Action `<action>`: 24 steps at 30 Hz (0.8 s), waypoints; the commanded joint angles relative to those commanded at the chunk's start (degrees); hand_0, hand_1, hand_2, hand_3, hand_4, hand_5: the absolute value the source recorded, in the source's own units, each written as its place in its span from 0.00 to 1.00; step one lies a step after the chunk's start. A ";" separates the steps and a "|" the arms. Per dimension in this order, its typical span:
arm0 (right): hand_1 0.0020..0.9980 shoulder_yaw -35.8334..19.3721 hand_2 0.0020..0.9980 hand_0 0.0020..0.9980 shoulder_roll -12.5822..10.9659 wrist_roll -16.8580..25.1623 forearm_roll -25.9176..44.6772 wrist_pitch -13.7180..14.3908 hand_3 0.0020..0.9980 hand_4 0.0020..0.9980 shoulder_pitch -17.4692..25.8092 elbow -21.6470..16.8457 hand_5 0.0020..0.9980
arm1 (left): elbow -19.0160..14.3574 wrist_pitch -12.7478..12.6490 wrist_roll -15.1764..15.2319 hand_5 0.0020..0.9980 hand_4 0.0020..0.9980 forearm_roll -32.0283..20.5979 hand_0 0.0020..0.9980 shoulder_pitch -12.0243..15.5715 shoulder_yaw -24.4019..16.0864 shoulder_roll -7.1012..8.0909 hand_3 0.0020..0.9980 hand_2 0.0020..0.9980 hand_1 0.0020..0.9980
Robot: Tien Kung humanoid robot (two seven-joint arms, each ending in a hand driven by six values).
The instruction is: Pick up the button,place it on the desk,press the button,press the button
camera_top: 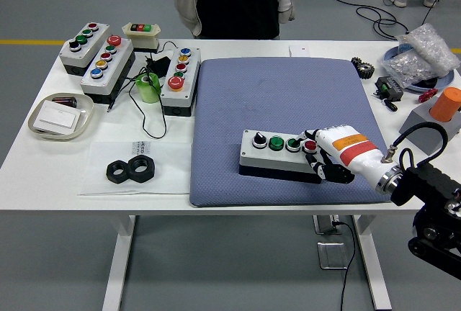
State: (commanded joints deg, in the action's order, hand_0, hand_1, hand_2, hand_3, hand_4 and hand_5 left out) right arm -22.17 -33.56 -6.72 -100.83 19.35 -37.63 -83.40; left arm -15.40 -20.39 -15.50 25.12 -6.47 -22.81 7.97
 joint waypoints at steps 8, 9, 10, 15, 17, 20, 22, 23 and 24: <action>0.00 0.89 0.04 0.06 0.14 -0.44 -0.33 -0.58 0.67 0.50 0.07 0.15 0.00 | 0.03 0.02 -0.15 1.00 0.53 0.56 0.74 0.28 -0.34 -0.04 0.76 0.85 0.77; 0.00 0.84 0.04 0.06 0.14 -0.45 -0.39 -0.46 0.67 0.50 0.14 0.04 0.00 | 0.03 0.02 -0.17 1.00 0.53 0.66 0.74 0.30 -0.39 -0.04 0.76 0.85 0.77; 0.00 0.64 0.04 0.06 0.11 -0.42 -0.43 -0.24 0.68 0.51 0.29 -0.14 0.00 | 0.03 0.02 -0.17 1.00 0.53 0.68 0.74 0.34 -0.40 -0.04 0.76 0.85 0.77; 0.00 -3.84 0.04 0.06 -0.48 0.76 0.59 4.50 0.68 0.51 1.82 -2.18 0.00 | 0.02 0.04 -0.15 1.00 0.53 0.79 0.74 0.52 -0.44 0.00 0.76 0.85 0.77; 0.00 -6.11 0.15 0.26 -0.87 0.60 0.91 4.74 0.77 0.65 2.41 -3.04 0.00 | 0.02 0.07 -0.13 1.00 0.53 0.75 0.74 0.55 -0.40 0.03 0.76 0.85 0.77; 0.00 -9.08 0.15 0.26 -1.25 0.54 2.73 4.30 0.77 0.65 3.28 -3.69 0.00 | 0.01 0.07 -0.10 1.00 0.53 0.68 0.74 0.55 -0.31 0.06 0.76 0.85 0.77; 0.56 -12.96 0.61 0.71 -1.27 1.92 7.13 6.59 0.92 0.62 4.98 -3.64 0.00 | 0.00 0.03 0.02 1.00 0.53 0.33 0.74 0.51 -0.05 0.10 0.76 0.85 0.77; 0.56 -14.72 0.61 0.71 -1.13 2.79 9.33 7.22 0.92 0.62 5.57 -3.29 0.00 | -0.01 0.02 0.03 1.00 0.53 0.25 0.74 0.49 0.00 0.10 0.76 0.85 0.77; 0.56 -16.52 0.61 0.71 -0.95 3.99 11.56 7.64 0.92 0.62 6.12 -2.81 0.00 | -0.02 0.00 0.05 1.00 0.53 0.18 0.74 0.46 0.05 0.10 0.76 0.85 0.77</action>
State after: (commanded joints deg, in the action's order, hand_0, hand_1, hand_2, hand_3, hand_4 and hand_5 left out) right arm -38.69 -34.50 -2.74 -89.26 26.99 -31.51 -86.21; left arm -15.41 -20.39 -15.45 25.30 -6.01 -22.76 8.07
